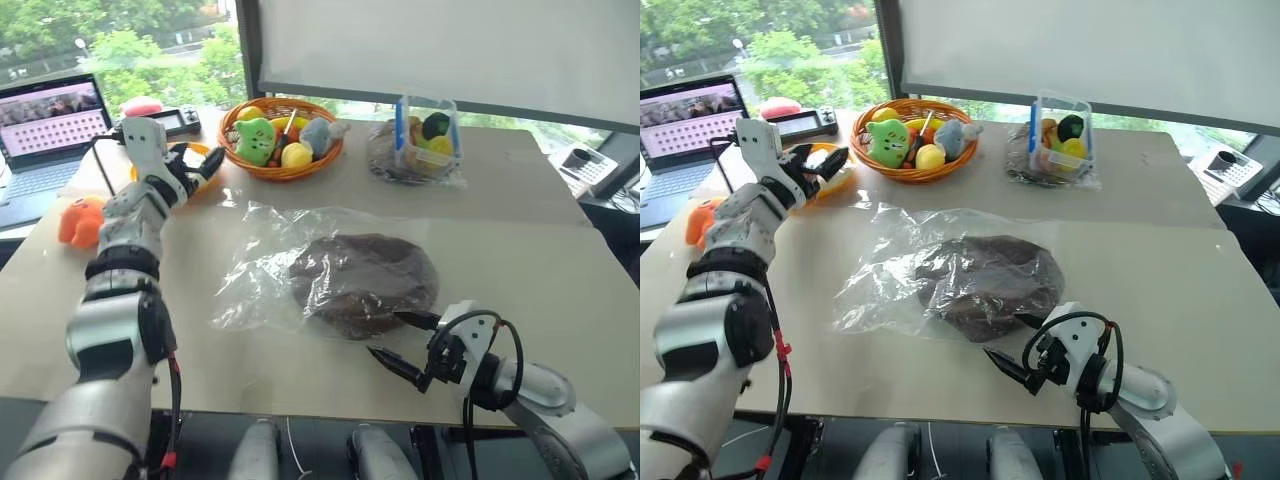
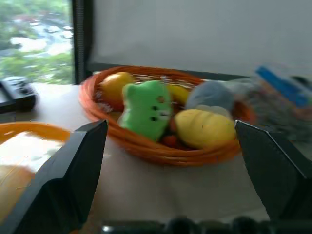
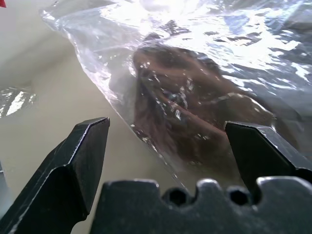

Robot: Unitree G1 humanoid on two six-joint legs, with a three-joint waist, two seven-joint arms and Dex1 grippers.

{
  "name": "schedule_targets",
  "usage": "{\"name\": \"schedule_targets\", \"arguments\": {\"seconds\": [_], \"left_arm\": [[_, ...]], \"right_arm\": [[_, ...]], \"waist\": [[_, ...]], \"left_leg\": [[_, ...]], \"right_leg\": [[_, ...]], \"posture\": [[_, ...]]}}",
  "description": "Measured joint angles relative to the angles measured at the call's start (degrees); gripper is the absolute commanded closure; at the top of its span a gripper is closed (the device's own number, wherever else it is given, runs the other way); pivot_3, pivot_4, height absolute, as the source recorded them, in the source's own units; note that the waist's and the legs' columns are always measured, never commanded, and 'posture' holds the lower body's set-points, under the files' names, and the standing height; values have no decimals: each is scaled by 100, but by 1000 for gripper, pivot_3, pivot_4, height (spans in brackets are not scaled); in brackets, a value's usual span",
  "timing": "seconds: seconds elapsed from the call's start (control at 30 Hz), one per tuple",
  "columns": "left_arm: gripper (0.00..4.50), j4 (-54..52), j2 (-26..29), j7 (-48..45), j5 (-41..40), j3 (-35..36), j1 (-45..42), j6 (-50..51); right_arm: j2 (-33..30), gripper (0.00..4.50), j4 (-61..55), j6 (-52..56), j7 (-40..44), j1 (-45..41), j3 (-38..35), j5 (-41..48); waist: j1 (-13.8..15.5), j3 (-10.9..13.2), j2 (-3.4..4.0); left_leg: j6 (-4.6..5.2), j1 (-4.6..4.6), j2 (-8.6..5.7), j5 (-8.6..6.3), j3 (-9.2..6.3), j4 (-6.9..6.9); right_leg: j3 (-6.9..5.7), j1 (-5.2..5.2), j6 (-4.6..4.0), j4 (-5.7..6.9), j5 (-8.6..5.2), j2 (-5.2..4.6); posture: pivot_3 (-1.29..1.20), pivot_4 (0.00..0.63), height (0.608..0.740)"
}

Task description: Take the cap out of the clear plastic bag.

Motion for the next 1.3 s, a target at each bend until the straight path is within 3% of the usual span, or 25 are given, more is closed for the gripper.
{"name": "schedule_targets", "arguments": {"seconds": [0.13,0.23,0.4,0.53,0.8,1.0,1.17,1.3], "left_arm": [[43,-2389,753,-1364,-783,-348,1792,1695],[43,-3546,1732,-2024,-1113,-336,2743,2393],[43,-3898,2819,-2827,-1215,-152,3967,2620],[43,-3811,3211,-3026,-1291,517,4668,2642],[43,-4997,3051,-2849,-1684,1352,5921,3011],[43,-5402,3050,-2834,-1800,1657,6476,3136],[43,-5507,3064,-2835,-1802,1741,6628,3137],[43,-5547,3071,-2801,-1819,1743,6612,3139]], "right_arm": [[-50,0,-53,57,77,0,-115,79],[-40,0,-50,121,150,-224,-102,259],[153,0,53,244,252,-877,78,467],[381,0,464,270,444,-1553,517,471],[1274,0,1881,240,1006,-3159,1893,-78],[2023,0,2546,589,1606,-3786,2363,230],[2674,0,3298,565,1484,-4215,2651,-158],[3205,0,3991,43,1175,-4589,3127,-950]], "waist": [[-159,2,-1],[-159,4,4],[-117,6,9],[-77,6,7],[-82,12,15],[-103,14,18],[-115,17,22],[-153,23,32]], "left_leg": [[0,11,23,1,-8,-8],[0,41,33,2,-5,-10],[1,53,42,3,11,-15],[1,39,43,2,12,-18],[1,37,43,3,15,-20],[1,39,43,2,13,-21],[0,42,45,2,12,-24],[0,38,47,2,12,-25]], "right_leg": [[-8,-6,-26,14,-1,23],[0,14,-36,12,4,32],[-16,12,-49,8,-11,18],[-26,3,-55,4,-16,11],[-31,-2,-58,10,-15,3],[-35,-2,-59,14,-14,3],[-43,-6,-62,17,-14,3],[-62,-19,-67,22,-11,-1]], "posture": [[0,150,740],[0,150,740],[0,150,740],[0,150,740],[0,150,740],[0,150,740],[0,150,740],[0,150,740]]}}
